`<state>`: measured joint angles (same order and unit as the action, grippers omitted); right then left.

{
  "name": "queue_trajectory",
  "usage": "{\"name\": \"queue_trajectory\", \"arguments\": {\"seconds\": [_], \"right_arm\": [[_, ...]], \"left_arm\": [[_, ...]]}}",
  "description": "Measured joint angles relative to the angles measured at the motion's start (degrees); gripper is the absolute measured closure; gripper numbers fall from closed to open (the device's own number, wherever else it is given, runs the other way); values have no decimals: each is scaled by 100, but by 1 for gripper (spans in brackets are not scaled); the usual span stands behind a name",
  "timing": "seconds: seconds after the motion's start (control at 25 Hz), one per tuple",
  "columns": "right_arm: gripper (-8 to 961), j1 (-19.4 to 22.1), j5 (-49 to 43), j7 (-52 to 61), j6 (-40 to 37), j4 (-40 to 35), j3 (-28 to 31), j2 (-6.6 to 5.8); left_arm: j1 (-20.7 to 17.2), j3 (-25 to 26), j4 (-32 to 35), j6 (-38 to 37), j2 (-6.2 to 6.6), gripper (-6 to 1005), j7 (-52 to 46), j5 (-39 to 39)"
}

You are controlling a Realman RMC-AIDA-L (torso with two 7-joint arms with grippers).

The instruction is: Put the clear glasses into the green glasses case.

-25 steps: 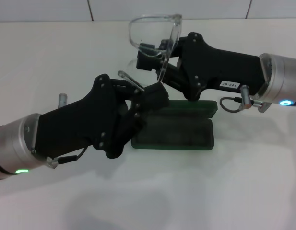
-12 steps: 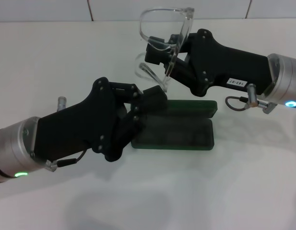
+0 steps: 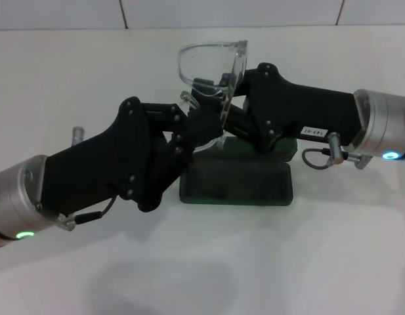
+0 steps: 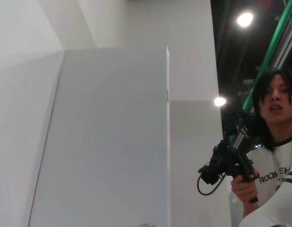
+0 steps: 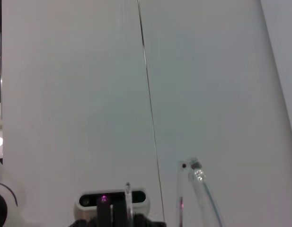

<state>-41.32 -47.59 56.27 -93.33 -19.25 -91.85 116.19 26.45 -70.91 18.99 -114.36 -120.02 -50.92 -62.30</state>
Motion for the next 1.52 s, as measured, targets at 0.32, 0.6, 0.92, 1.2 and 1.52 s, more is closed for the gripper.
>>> {"name": "queue_trajectory", "arguments": {"seconds": [0.32,0.6,0.92,1.2,1.52], "right_arm": [[836,-32,39,6,60,-8,-141,0],[836,-45,28,7,65,-9,-164,-1],[836,-68,25,7,136,-59,-217,0],[836,-63,39,4,154,-61,-274,0],[836,20,205,-31,158,-61,-250,-1]], "left_arm": [[2,20,0,14,3,949,-5,31],[25,17,-185,29,8,949,15,157],[42,10,-220,68,8,949,27,158],[44,-1,-220,83,5,948,29,158],[26,-2,-220,90,5,949,36,157]]}}
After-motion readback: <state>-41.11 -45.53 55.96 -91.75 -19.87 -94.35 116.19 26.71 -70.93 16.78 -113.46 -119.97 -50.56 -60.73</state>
